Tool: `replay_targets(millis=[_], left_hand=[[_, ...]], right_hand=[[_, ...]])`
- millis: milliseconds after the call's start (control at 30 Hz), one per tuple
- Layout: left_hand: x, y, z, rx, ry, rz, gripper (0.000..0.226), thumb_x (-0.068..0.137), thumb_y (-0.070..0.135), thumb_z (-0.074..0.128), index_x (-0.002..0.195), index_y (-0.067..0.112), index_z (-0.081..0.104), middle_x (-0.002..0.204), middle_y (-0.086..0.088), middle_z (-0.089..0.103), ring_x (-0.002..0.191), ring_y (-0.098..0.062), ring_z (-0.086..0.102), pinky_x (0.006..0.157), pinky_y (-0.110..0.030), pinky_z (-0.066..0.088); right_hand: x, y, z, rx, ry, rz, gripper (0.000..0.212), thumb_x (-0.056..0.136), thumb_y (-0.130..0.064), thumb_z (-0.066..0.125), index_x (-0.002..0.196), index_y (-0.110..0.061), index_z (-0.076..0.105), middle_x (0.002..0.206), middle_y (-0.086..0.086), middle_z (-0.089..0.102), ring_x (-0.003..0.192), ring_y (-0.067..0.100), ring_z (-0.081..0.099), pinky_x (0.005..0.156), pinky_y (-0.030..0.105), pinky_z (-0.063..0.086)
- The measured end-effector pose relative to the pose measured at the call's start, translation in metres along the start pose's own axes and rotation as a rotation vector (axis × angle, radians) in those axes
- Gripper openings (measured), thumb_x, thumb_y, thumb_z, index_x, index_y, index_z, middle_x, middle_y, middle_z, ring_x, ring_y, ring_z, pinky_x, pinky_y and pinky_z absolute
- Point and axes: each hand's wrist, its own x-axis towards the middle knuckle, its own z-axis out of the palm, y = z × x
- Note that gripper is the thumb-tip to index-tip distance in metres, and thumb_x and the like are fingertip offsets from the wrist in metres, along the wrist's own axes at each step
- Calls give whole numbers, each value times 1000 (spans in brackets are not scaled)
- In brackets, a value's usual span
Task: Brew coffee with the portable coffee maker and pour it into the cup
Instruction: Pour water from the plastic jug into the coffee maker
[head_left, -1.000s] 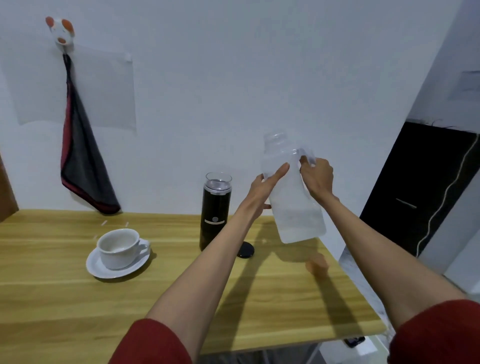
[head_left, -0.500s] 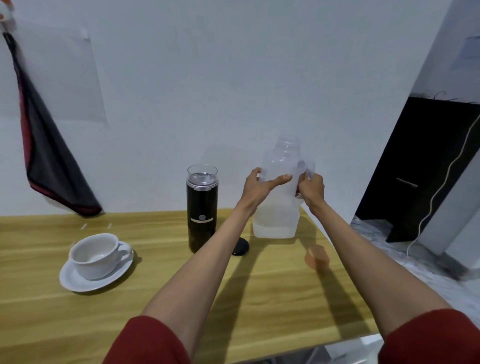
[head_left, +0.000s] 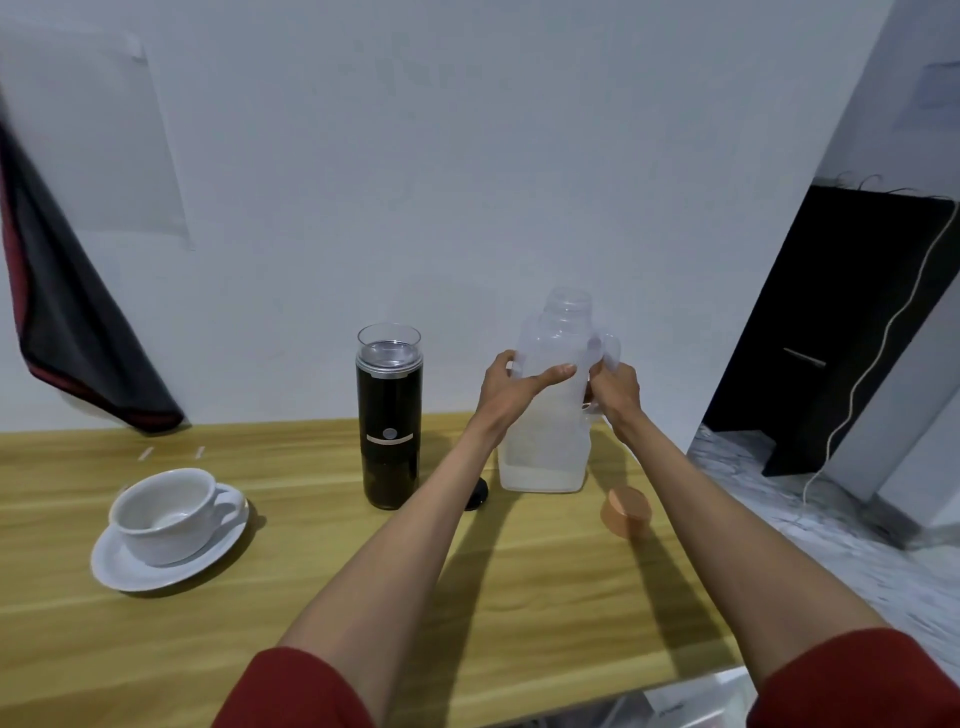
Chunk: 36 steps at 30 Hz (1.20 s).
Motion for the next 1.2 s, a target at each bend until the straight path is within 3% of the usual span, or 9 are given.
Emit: replay_targets(millis=[133, 200, 267, 400, 533, 633, 733, 933, 1200], left_hand=[[4, -2, 3, 5, -4, -16, 107, 62, 56, 88, 148, 18, 38, 140, -1, 48, 118, -16, 51, 91, -30, 45], [6, -2, 3, 11, -6, -13, 107, 64, 56, 88, 149, 18, 35, 141, -2, 47, 117, -16, 51, 88, -28, 45], [9, -4, 3, 27, -14, -11, 109, 63, 57, 87, 150, 17, 34, 144, -3, 47, 123, -19, 52, 97, -33, 48], [12, -5, 1, 67, -45, -22, 112, 62, 62, 85, 151, 18, 32, 148, -5, 45, 132, -24, 50, 108, -45, 45], [13, -4, -1, 75, -83, -40, 111, 61, 64, 85, 149, 19, 33, 145, -4, 48, 127, -24, 53, 95, -39, 49], [13, -4, -2, 90, -80, -40, 113, 61, 66, 84, 150, 20, 31, 147, -3, 46, 130, -25, 50, 98, -42, 47], [12, -3, -2, 99, -83, -41, 113, 62, 66, 83, 151, 21, 30, 151, -5, 42, 133, -26, 47, 97, -41, 45], [11, -4, -2, 82, -92, -43, 112, 62, 65, 83, 150, 23, 30, 150, -4, 43, 135, -25, 47, 107, -47, 43], [11, -8, -3, 63, -99, -39, 111, 61, 65, 85, 149, 24, 31, 148, -3, 47, 134, -22, 49, 107, -49, 45]], right_hand=[[3, 3, -5, -12, -38, 13, 46, 95, -57, 51, 76, -16, 62, 68, 2, 69, 61, 18, 66, 61, 32, 51], [5, 4, -10, -75, -111, 17, 44, 94, -58, 48, 88, -18, 65, 80, 4, 72, 71, 19, 70, 68, 36, 56], [4, 7, -20, -171, -183, 13, 47, 90, -60, 48, 105, -19, 66, 99, 5, 72, 87, 21, 71, 81, 44, 58], [-4, 25, -47, -435, -394, 111, 53, 86, -60, 53, 126, -26, 55, 123, 7, 60, 103, 25, 60, 88, 45, 52], [-17, 50, -64, -808, -604, 328, 81, 74, -69, 71, 141, -37, 40, 134, 3, 47, 115, 28, 53, 81, 39, 48], [-29, 65, -66, -921, -643, 377, 90, 53, -73, 80, 129, -40, 45, 126, -1, 56, 104, 24, 63, 76, 36, 56], [-34, 74, -67, -925, -627, 373, 75, 53, -54, 88, 116, -32, 52, 109, 5, 65, 89, 24, 71, 71, 34, 62], [-9, 35, -83, -854, -382, 175, 53, 79, -29, 81, 121, -13, 54, 123, 12, 55, 100, 30, 62, 61, 34, 58], [28, -98, -99, -785, -72, -254, 58, 84, -32, 70, 136, -15, 51, 134, 10, 55, 117, 27, 54, 86, 33, 45]])
